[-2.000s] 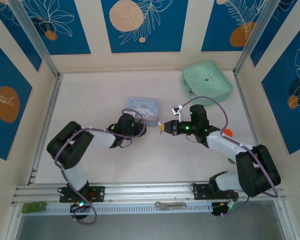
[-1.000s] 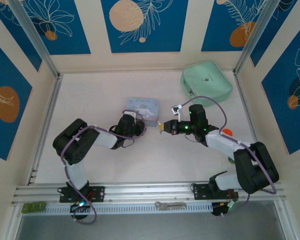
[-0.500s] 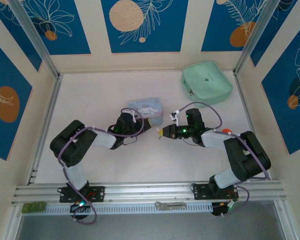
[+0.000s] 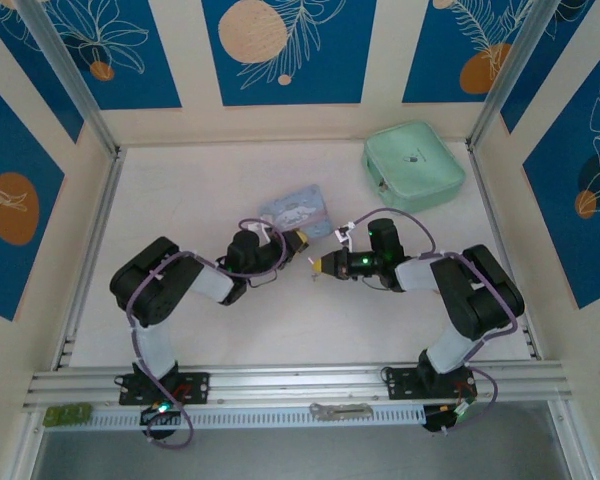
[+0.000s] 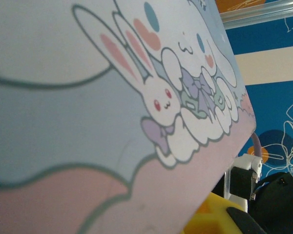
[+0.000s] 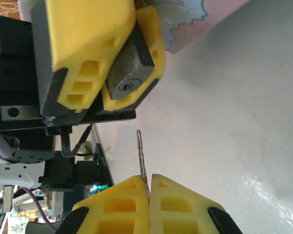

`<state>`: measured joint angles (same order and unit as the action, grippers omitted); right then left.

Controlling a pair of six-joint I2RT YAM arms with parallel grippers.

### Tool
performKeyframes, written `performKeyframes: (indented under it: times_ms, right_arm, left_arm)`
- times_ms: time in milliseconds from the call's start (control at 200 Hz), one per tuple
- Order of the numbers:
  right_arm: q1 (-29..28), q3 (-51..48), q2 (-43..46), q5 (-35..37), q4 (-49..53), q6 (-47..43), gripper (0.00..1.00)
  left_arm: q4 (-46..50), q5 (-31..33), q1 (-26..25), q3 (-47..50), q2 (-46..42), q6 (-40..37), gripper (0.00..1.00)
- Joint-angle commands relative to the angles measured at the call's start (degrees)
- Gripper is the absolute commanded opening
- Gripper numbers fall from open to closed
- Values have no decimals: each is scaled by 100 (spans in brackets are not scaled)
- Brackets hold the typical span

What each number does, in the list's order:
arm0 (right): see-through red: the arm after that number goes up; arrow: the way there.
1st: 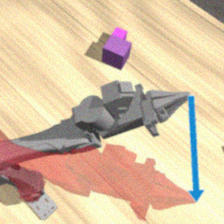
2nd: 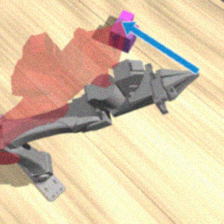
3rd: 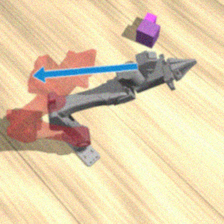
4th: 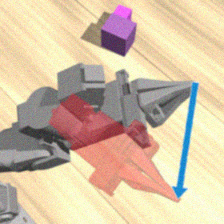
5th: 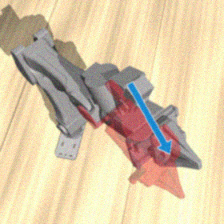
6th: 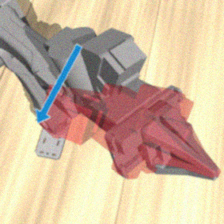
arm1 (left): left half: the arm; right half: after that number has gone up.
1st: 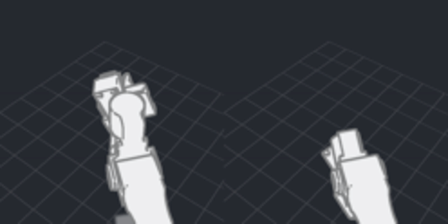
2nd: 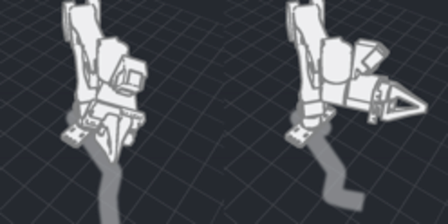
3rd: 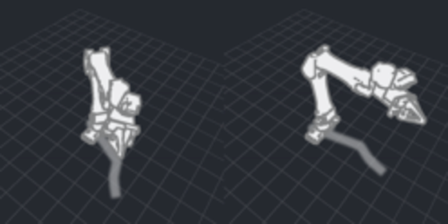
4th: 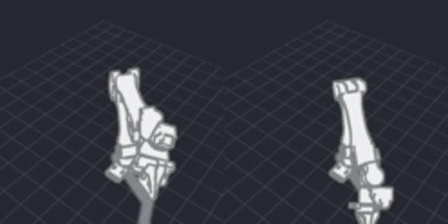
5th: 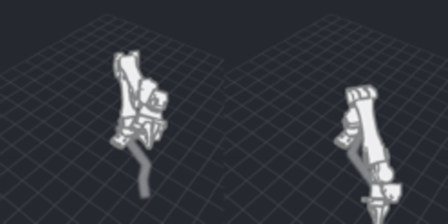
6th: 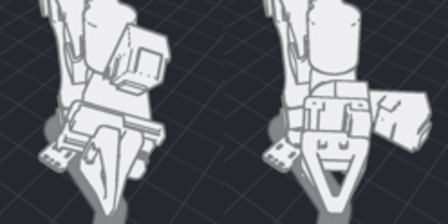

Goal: Unlock the padlock with the key

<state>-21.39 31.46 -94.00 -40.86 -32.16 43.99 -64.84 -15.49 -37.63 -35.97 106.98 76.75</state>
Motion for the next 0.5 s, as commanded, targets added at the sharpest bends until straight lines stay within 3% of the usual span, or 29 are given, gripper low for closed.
performKeyframes:
  times_ms: [0, 495]
  right_arm:
    - [-23, 65, -95, -225, -484, 305, 0]
    - [-36, 208, -318, -212, -984, 646, 0]
  left_arm:
    - [-885, -104, -24, 84, 34, 178, 0]
    - [-1112, -117, -40, 254, 31, 226, 0]
